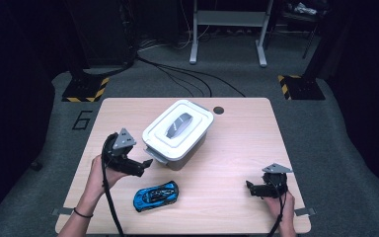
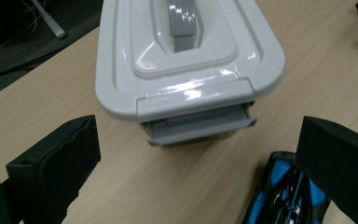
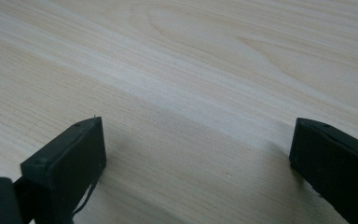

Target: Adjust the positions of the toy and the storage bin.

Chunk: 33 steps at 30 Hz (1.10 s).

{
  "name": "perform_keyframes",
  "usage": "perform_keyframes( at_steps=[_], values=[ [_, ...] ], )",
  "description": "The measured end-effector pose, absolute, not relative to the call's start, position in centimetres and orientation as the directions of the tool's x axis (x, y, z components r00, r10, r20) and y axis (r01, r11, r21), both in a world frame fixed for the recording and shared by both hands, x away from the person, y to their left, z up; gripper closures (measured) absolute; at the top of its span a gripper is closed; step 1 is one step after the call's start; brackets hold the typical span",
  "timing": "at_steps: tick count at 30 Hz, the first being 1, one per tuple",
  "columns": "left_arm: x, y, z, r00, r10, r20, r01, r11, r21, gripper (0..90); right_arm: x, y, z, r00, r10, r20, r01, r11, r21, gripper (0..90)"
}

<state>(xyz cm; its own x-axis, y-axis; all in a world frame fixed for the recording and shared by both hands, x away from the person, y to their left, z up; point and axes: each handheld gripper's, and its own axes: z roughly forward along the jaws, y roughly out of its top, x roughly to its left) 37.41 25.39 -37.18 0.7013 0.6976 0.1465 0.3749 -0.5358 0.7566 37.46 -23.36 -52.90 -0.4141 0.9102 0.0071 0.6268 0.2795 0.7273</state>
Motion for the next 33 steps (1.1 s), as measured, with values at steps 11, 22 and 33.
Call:
perform_keyframes(
  at_steps=[11,22,33],
  values=[
    [34.2,25.2,-43.6,0.779,0.620,0.090,0.390,-0.592,0.705,0.1,37.5,-23.3,-52.9,-0.412,0.911,0.009,0.629,0.277,0.727,3.2],
    [33.9,21.8,-48.2,0.845,0.533,0.045,0.386,-0.665,0.639,0.1,37.4,-23.3,-52.9,-0.411,0.911,0.008,0.629,0.277,0.726,3.2],
    [34.4,20.0,-49.7,0.858,0.510,0.059,0.377,-0.704,0.602,0.3,37.4,-23.3,-52.9,-0.412,0.911,0.012,0.630,0.276,0.727,3.2]
  ],
)
